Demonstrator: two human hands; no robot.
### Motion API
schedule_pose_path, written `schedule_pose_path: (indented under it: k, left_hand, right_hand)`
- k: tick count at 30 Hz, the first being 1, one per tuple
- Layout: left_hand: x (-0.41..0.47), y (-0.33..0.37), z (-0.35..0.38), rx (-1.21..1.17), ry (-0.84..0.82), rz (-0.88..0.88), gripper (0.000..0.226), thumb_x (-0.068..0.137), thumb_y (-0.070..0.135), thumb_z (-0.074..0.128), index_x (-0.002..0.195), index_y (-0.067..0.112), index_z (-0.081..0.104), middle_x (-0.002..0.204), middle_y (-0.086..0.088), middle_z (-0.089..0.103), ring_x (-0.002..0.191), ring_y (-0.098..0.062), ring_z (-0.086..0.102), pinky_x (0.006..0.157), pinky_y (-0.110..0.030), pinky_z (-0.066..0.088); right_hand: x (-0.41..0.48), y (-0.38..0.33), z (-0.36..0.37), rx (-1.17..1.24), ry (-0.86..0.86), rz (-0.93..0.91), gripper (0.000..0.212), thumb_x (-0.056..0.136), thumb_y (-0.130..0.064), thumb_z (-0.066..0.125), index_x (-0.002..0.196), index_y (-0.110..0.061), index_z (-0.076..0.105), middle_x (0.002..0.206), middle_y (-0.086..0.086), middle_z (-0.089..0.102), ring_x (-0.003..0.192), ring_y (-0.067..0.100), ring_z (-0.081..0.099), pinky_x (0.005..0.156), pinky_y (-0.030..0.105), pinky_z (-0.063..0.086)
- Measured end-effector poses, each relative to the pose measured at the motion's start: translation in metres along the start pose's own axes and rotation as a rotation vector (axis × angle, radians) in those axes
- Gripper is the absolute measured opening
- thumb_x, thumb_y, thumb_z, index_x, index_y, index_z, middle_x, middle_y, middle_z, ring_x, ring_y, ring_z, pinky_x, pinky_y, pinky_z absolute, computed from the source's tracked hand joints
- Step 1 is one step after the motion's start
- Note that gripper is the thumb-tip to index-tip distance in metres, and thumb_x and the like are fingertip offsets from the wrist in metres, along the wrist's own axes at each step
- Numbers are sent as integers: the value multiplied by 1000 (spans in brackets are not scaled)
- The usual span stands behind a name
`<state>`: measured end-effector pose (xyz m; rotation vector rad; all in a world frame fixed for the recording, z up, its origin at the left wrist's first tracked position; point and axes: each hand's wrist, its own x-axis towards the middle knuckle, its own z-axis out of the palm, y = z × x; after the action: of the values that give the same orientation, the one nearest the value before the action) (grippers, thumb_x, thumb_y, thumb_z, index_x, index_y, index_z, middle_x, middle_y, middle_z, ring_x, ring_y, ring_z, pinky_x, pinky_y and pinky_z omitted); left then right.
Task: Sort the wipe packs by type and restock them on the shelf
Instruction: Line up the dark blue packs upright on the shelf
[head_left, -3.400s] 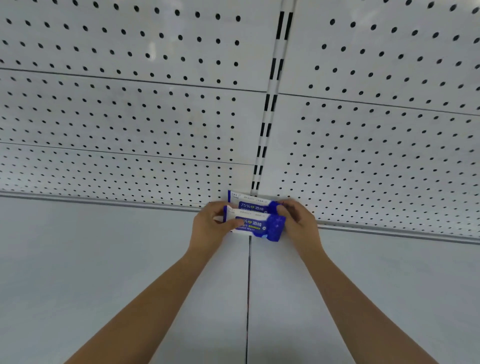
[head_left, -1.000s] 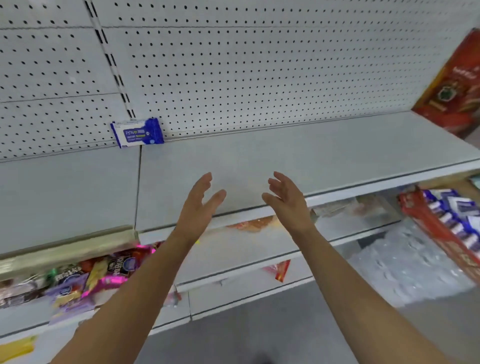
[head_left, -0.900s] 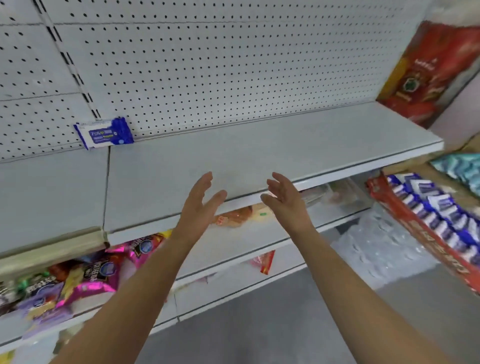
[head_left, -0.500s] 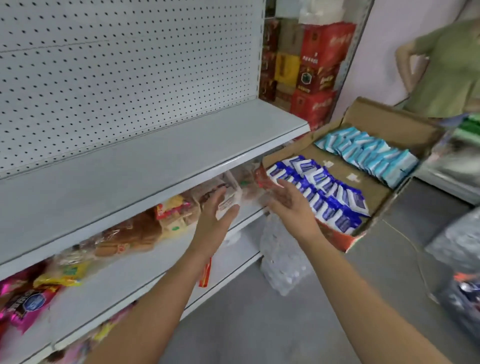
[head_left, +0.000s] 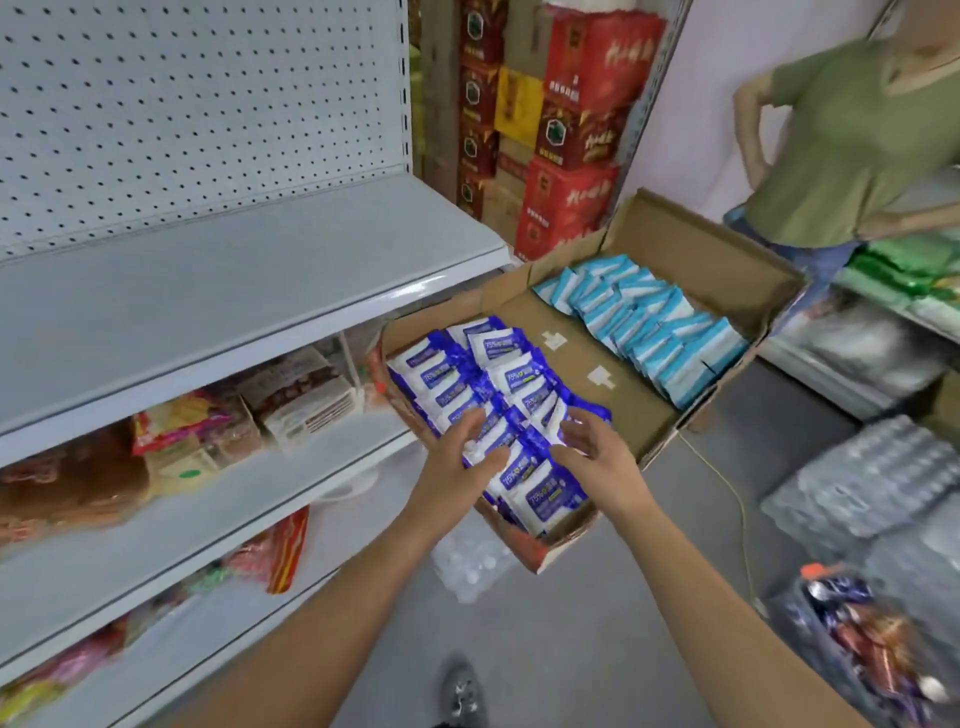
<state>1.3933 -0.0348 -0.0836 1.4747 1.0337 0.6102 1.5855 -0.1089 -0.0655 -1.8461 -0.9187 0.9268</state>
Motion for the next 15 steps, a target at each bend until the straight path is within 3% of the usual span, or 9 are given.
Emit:
schedule_pose_path:
  k: [3,6,9,12,15]
  left_hand:
    - [36,-9,22,29,-21,-39,54,85,46,68,136,35,52,129,21,57,122,3,53,105,-33,47]
    - [57,-12,41,133,-48,-60,49,89,36,70,134,28,54,127,16,59,121,-2,55,105,-30,45]
    - [73,-15,52,279,-84,-99,50,88,39,71,134,26,57,123,12,61,115,-6,57,102,-29,46]
    - [83,-20,60,536,-123,-148,37,87,51,68,117,29,64,110,10,67,105,-10,62,96,-30,49]
    - [93,-16,66,907,-152,-149,37,84,62,62,93,26,64,100,5,70,100,-16,64,94,-35,49]
  right_hand:
    - [38,10,-21,-38,-23,81,50,85,-25,74,129,-31,54,118,-11,65,115,12,62,96,38,54]
    - [70,11,-35,-122,-60,104,55,87,-21,73,138,-27,51,123,-7,63,109,8,60,86,24,49]
    - [100,15,-43,-215,-108,110,55,90,-22,70,141,-25,49,123,-10,60,106,6,57,89,26,43]
    - [124,20,-50,-327,-193,118,53,92,-19,64,141,-28,47,128,-8,59,109,9,55,89,30,46]
    - [149,23,-60,-487,-306,97,53,87,-19,65,135,-32,49,121,-11,60,107,12,59,83,31,51]
